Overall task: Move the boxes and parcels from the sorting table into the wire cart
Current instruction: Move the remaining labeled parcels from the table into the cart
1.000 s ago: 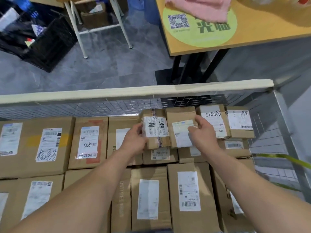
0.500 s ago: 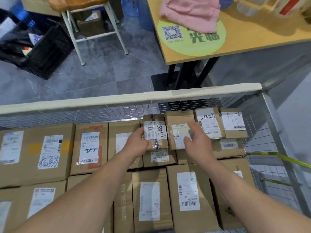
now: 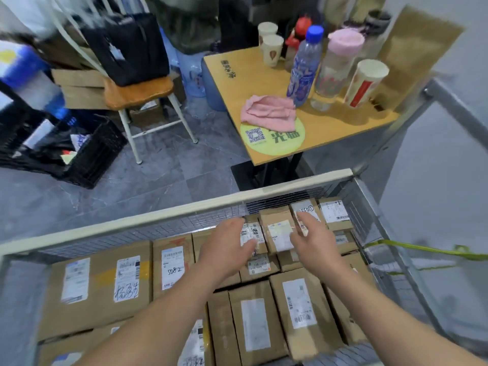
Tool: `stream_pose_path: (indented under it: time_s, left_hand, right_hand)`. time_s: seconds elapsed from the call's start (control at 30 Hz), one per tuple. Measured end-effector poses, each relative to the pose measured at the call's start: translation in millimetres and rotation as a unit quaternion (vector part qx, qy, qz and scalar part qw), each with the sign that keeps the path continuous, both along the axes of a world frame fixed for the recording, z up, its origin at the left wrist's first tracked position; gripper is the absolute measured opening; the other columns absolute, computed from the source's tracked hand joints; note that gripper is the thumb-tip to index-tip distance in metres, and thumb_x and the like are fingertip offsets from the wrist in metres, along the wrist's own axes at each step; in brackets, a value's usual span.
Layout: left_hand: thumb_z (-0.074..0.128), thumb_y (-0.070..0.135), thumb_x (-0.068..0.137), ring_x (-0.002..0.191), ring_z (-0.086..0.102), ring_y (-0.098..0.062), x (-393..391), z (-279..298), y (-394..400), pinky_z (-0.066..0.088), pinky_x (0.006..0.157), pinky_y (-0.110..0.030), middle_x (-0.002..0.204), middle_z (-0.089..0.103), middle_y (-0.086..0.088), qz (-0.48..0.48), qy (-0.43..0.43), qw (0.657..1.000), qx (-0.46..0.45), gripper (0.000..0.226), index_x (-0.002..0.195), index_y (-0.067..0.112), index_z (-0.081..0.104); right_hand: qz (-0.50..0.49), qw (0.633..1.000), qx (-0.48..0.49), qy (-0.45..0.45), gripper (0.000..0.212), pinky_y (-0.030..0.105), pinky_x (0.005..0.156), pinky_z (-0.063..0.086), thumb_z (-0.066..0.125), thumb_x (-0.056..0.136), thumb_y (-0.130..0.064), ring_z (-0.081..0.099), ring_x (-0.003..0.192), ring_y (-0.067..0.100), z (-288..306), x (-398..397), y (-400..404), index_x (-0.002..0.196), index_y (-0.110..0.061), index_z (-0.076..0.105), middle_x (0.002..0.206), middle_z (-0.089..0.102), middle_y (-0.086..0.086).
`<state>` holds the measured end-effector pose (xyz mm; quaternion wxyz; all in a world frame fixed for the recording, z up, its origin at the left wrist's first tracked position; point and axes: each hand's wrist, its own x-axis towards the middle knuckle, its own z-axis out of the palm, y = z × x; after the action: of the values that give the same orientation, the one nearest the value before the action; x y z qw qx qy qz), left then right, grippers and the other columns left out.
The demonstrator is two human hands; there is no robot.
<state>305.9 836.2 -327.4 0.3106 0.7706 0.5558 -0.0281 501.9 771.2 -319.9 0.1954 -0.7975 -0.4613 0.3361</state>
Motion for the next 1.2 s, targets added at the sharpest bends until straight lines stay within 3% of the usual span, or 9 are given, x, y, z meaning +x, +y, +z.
stream_pose_path:
  time_s: [0.13,0.33,0.47,0.53,0.67,0.87,1.0,1.1,1.2]
  left_hand:
    - [0.048,0.053,0.099,0.136,0.042,-0.017,3.6,62.1,-4.2,0.041,0.108,-0.039,0.148,0.047,0.003,-0.073,0.004,0.995,0.072,0.057,0.145,0.021,0.042]
    - [0.045,0.059,0.096,0.111,0.048,-0.019,19.8,129.2,-15.1,0.042,0.086,-0.038,0.109,0.051,0.008,-0.178,0.033,0.965,0.192,0.038,0.109,0.024,0.050]
    - [0.044,0.060,0.096,0.099,0.047,-0.018,37.5,160.4,-29.3,0.032,0.073,-0.034,0.095,0.042,0.009,-0.209,0.032,0.949,0.234,0.034,0.093,0.026,0.038]
    - [0.044,0.060,0.096,0.099,0.047,-0.018,48.8,173.2,-40.0,0.032,0.073,-0.034,0.095,0.042,0.009,-0.224,0.024,0.942,0.249,0.035,0.093,0.026,0.038]
    - [0.041,0.063,0.096,0.099,0.047,-0.019,77.3,194.1,-70.9,0.039,0.076,-0.036,0.097,0.044,0.007,-0.255,0.014,0.926,0.277,0.038,0.093,0.025,0.036]
    - [0.042,0.065,0.094,0.106,0.051,-0.020,122.4,217.8,-142.1,0.041,0.082,-0.038,0.107,0.055,0.005,-0.306,-0.009,0.908,0.286,0.040,0.096,0.025,0.043]
    - [0.041,0.067,0.094,0.112,0.053,-0.021,147.4,232.7,-200.1,0.044,0.084,-0.038,0.117,0.059,0.004,-0.352,-0.017,0.884,0.308,0.049,0.111,0.022,0.054]
    - [0.041,0.066,0.095,0.125,0.050,-0.022,167.9,248.5,-250.4,0.046,0.099,-0.041,0.134,0.057,0.000,-0.376,-0.038,0.874,0.304,0.062,0.131,0.018,0.054]
    - [0.041,0.066,0.095,0.128,0.049,-0.022,188.2,263.1,-303.3,0.046,0.101,-0.042,0.137,0.056,0.000,-0.407,-0.058,0.856,0.314,0.062,0.133,0.019,0.053]
  right_hand:
    - [0.011,0.998,0.016,-0.065,0.050,0.042,0.104,0.046,0.060,0.098,-0.026,0.054,0.126,0.025,59.6,-2.2,-18.9,0.145,-0.014,0.047,0.147,0.052,0.005]
    - [0.056,0.980,-0.036,-0.189,0.056,0.040,0.109,0.041,0.055,0.098,-0.039,0.044,0.138,0.024,129.3,9.8,-49.0,0.148,-0.017,0.044,0.148,0.050,0.004]
    - [0.048,0.967,-0.031,-0.250,0.045,0.040,0.092,0.046,0.054,0.094,-0.041,0.049,0.126,0.024,158.5,21.5,-75.3,0.134,-0.019,0.049,0.127,0.058,-0.001]
    - [0.033,0.965,-0.023,-0.261,0.042,0.039,0.086,0.045,0.054,0.093,-0.042,0.050,0.122,0.024,169.9,28.3,-91.6,0.128,-0.021,0.048,0.118,0.057,-0.003]
    - [-0.018,0.960,-0.026,-0.277,0.050,0.041,0.102,0.044,0.054,0.095,-0.044,0.047,0.131,0.027,190.4,42.8,-132.0,0.139,-0.020,0.046,0.138,0.053,0.004]
    - [-0.086,0.953,-0.009,-0.291,0.047,0.042,0.099,0.045,0.055,0.095,-0.048,0.052,0.127,0.028,212.8,66.1,-218.3,0.134,-0.021,0.048,0.134,0.054,0.005]
    - [-0.130,0.943,0.006,-0.306,0.041,0.038,0.091,0.045,0.055,0.094,-0.047,0.054,0.122,0.027,226.6,77.5,-285.6,0.125,-0.020,0.052,0.129,0.057,0.003]
    - [-0.163,0.934,-0.003,-0.318,0.041,0.036,0.087,0.043,0.054,0.092,-0.049,0.056,0.120,0.026,238.8,85.8,-342.9,0.123,-0.022,0.057,0.125,0.061,0.001]
    - [-0.200,0.921,-0.015,-0.333,0.041,0.037,0.087,0.045,0.055,0.092,-0.051,0.058,0.118,0.028,251.7,95.4,-401.7,0.120,-0.022,0.060,0.124,0.064,0.002]
